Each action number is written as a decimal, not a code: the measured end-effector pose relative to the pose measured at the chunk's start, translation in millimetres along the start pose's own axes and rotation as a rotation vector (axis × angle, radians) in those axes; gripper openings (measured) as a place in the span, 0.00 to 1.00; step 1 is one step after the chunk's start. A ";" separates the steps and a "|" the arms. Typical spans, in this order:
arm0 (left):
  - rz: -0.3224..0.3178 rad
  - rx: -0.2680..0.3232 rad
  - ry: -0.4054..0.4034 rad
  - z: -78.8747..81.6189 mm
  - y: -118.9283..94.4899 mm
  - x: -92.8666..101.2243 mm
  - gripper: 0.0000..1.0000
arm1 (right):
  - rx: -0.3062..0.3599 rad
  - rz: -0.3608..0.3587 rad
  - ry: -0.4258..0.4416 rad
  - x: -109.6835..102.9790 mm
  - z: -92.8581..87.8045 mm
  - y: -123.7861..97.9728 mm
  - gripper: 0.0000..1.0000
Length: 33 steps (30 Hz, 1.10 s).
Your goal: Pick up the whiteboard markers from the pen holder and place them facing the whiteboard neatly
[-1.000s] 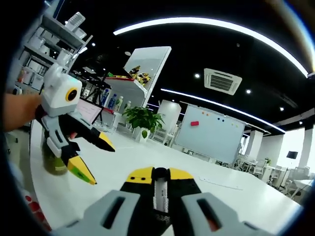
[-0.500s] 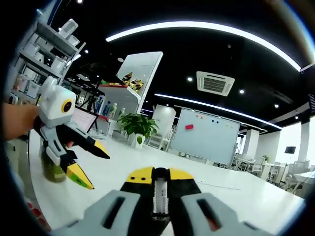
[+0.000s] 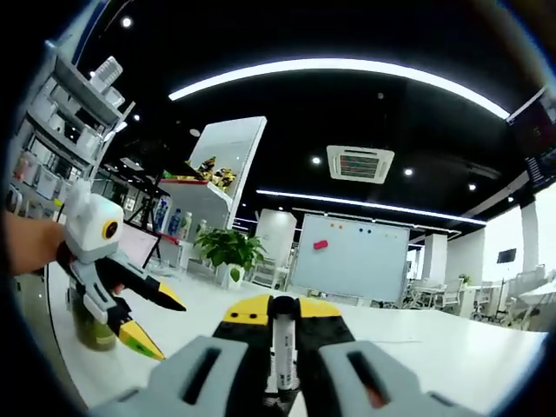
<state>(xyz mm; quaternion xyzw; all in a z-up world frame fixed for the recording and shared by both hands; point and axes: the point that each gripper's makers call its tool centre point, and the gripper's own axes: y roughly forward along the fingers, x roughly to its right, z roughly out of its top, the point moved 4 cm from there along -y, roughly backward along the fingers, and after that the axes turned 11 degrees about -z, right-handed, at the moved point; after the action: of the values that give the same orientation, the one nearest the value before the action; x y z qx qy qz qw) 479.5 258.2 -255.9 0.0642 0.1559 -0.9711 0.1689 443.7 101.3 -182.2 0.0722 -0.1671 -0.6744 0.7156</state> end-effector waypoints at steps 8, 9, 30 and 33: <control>0.000 0.000 0.000 0.0 0.1 -0.1 0.62 | 0.060 -0.030 0.044 10.7 13.5 -3.3 0.08; 0.000 0.000 0.000 -0.1 0.1 -0.2 0.62 | 0.072 -0.043 0.062 14.0 15.6 -4.2 0.08; 0.000 0.000 0.000 -0.8 -0.4 -1.9 0.62 | 0.078 -0.247 0.118 65.3 16.7 -13.6 0.08; 0.001 0.000 0.000 -0.5 -0.3 -1.1 0.62 | 0.080 -0.257 0.105 67.7 16.7 -15.6 0.08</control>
<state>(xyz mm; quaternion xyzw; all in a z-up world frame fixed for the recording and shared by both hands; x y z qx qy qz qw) 480.5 259.0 -256.1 0.0642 0.1560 -0.9710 0.1692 425.7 35.2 -162.2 0.1566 -0.1452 -0.7486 0.6277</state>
